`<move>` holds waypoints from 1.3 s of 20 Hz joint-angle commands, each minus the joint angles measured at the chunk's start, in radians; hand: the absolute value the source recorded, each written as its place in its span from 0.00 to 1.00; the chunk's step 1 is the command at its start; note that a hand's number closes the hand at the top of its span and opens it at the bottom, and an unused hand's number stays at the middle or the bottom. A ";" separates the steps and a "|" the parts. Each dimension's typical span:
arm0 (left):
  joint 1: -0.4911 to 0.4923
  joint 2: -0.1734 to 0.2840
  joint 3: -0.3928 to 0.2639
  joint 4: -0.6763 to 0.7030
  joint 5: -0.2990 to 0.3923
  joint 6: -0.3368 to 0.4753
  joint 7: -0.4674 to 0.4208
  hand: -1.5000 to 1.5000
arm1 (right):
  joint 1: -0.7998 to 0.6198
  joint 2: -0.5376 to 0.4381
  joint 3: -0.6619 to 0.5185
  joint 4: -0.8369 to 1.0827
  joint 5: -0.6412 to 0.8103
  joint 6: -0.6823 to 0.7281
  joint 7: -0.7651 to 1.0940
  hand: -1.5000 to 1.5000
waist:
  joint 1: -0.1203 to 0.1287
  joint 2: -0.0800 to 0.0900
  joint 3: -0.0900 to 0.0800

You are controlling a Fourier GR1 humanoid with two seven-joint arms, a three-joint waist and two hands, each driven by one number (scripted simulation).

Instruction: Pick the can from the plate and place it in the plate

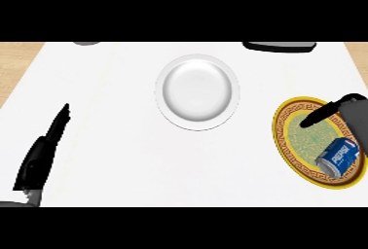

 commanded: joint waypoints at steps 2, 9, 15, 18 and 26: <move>0.023 0.002 0.015 0.023 -0.010 0.006 -0.050 0.50 | -0.065 0.002 -0.023 0.145 -0.044 0.230 0.203 0.00 | -0.009 -0.003 0.000; 0.021 -0.012 0.019 0.023 -0.002 0.004 -0.037 0.50 | -0.083 0.019 -0.032 0.311 -0.070 0.400 0.161 0.00 | -0.028 -0.005 0.000; 0.060 0.007 0.041 -0.026 0.006 0.004 -0.028 0.50 | -0.080 -0.010 -0.059 0.314 -0.094 0.448 0.169 0.00 | -0.025 -0.010 0.002; 0.077 0.018 0.045 -0.008 0.008 -0.015 -0.038 0.50 | -0.061 0.016 -0.069 0.315 -0.103 0.429 0.177 0.00 | -0.027 -0.008 0.001; 0.040 0.011 0.054 -0.006 0.007 -0.016 -0.010 0.50 | -0.057 0.051 -0.103 0.315 -0.134 0.471 0.216 0.00 | -0.042 -0.011 0.001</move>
